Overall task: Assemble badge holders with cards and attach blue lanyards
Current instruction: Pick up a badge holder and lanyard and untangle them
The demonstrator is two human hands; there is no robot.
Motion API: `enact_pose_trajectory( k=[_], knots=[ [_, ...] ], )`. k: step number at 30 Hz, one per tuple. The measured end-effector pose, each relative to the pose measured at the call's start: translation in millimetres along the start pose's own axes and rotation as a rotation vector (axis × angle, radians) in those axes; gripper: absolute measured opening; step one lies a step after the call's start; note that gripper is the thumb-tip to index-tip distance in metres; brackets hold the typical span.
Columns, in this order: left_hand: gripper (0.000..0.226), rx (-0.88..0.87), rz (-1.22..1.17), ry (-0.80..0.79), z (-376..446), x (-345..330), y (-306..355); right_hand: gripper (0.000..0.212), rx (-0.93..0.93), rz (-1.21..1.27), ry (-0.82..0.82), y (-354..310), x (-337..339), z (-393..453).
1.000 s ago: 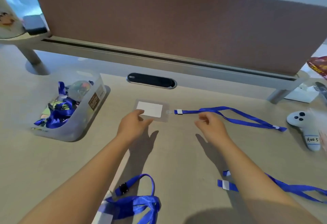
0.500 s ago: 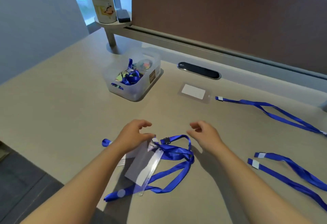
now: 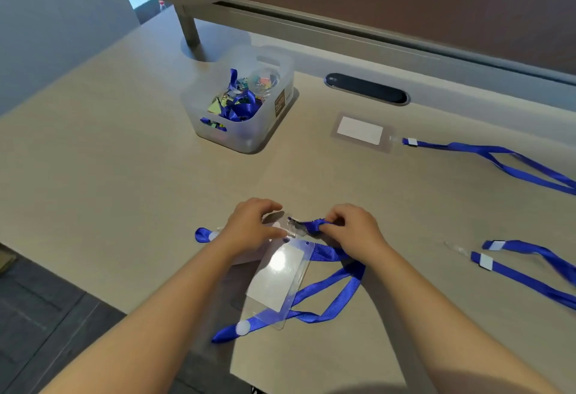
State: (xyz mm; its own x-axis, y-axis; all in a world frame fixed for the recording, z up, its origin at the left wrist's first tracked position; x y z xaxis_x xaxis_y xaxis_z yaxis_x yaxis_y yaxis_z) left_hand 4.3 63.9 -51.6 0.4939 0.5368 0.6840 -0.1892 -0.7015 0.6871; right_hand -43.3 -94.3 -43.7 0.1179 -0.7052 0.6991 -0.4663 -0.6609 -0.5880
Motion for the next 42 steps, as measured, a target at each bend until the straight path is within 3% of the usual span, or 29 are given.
enact_pose_trajectory(
  k=[3, 11, 14, 17, 19, 22, 28, 34, 38, 42],
  knots=[
    [0.056, 0.005, -0.009, -0.018, 5.2, -3.0, 1.2, 0.027, -0.023, 0.337, 0.051, -0.5, 15.4, 1.7],
    [0.028, 0.025, -0.038, -0.021, 17.0, 0.0, 11.9, 0.022, -0.031, 0.669, 0.095, -1.4, 47.1, 0.3],
    [0.040, -0.022, -0.054, -0.038, 22.9, -2.4, 30.4, 0.021, -0.017, 0.706, 0.062, -8.3, 56.0, -3.7],
    [0.057, -0.005, -0.222, -0.063, 26.0, -8.2, 46.0, 0.023, 0.000, 0.749, 0.045, -17.4, 68.4, -8.6],
    [0.045, -0.014, -0.344, -0.025, 29.5, -4.4, 56.6, 0.022, -0.010, 0.778, 0.046, -19.1, 77.6, -10.0],
    [0.007, -0.047, -0.432, -0.002, 32.8, 5.0, 70.7, 0.021, -0.043, 0.822, 0.072, -15.5, 90.4, -12.1],
    [0.021, -0.171, -0.418, 0.000, 33.4, 31.7, 98.4, 0.011, -0.167, 0.691, 0.140, -2.3, 102.8, -17.9],
    [0.015, -0.253, -0.184, -0.034, 33.8, 52.5, 125.3, 0.042, -0.135, 0.493, -0.150, -21.4, 91.2, -27.0],
    [0.009, -0.308, -0.092, -0.075, 26.4, 58.8, 142.5, 0.017, -0.071, 0.410, -0.128, -36.2, 94.9, -29.5],
    [0.011, -0.354, -0.038, -0.078, 20.3, 66.9, 154.7, 0.017, -0.054, 0.383, -0.027, -38.4, 102.3, -28.0]
  ],
)
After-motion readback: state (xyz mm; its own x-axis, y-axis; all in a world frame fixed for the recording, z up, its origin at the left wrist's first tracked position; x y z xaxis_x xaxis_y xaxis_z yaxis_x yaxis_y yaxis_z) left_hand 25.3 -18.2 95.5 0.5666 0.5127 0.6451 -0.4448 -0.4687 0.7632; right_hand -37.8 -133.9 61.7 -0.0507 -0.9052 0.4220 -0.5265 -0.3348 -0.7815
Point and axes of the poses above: each hand's wrist, its own z-axis towards the middle knuckle, its own x-axis out of the back of the hand, y = z × x, the point moved 7 cm from there along z, towards the middle knuckle, and after that the axes turned 7 degrees about -x, right-handed, at the moved point
